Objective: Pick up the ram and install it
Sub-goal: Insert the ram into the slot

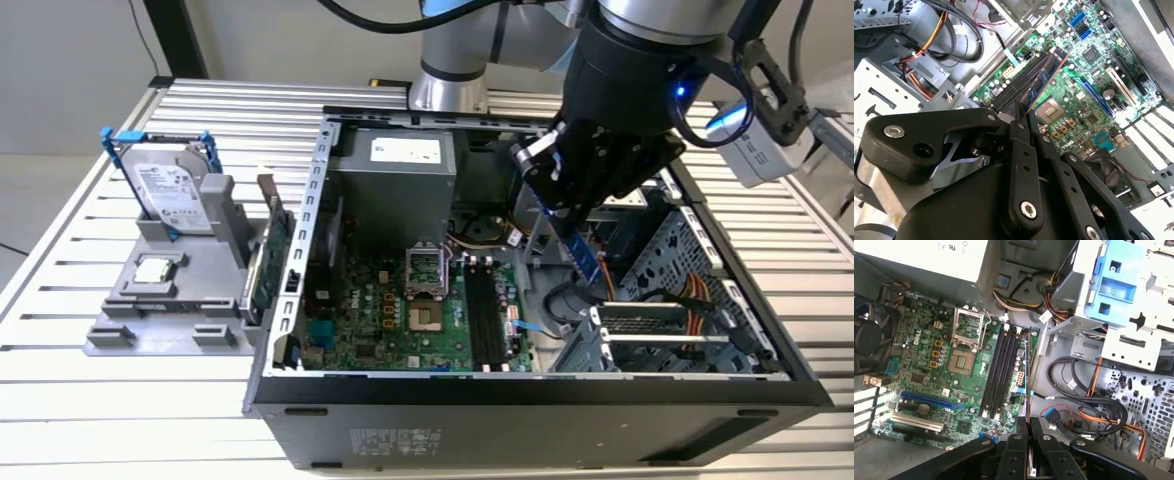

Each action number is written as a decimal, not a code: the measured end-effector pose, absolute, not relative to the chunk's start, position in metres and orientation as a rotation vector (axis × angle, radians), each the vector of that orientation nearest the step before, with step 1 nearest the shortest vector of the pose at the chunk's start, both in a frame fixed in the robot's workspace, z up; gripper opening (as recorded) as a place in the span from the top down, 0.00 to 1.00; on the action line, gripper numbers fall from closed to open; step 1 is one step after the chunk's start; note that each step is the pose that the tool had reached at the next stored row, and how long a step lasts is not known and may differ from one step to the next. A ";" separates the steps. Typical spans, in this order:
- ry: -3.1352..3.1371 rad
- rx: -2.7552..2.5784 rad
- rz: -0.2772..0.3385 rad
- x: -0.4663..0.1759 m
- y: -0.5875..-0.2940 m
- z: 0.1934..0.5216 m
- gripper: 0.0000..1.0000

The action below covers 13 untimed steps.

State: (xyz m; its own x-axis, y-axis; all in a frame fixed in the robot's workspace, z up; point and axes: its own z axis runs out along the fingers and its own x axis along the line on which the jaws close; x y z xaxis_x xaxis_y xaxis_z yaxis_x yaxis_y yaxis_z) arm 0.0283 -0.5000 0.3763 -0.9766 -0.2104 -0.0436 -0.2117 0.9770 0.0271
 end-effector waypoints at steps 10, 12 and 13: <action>3.085 -0.309 0.049 0.028 -0.500 0.376 1.00; 3.085 -0.308 0.049 0.028 -0.500 0.376 1.00; 3.085 -0.308 0.049 0.028 -0.500 0.376 1.00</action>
State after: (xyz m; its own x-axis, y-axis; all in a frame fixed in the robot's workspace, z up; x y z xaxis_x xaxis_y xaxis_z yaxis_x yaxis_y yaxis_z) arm 0.0283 -0.5000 0.3763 -0.9795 -0.1968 -0.0436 -0.1981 0.9798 0.0272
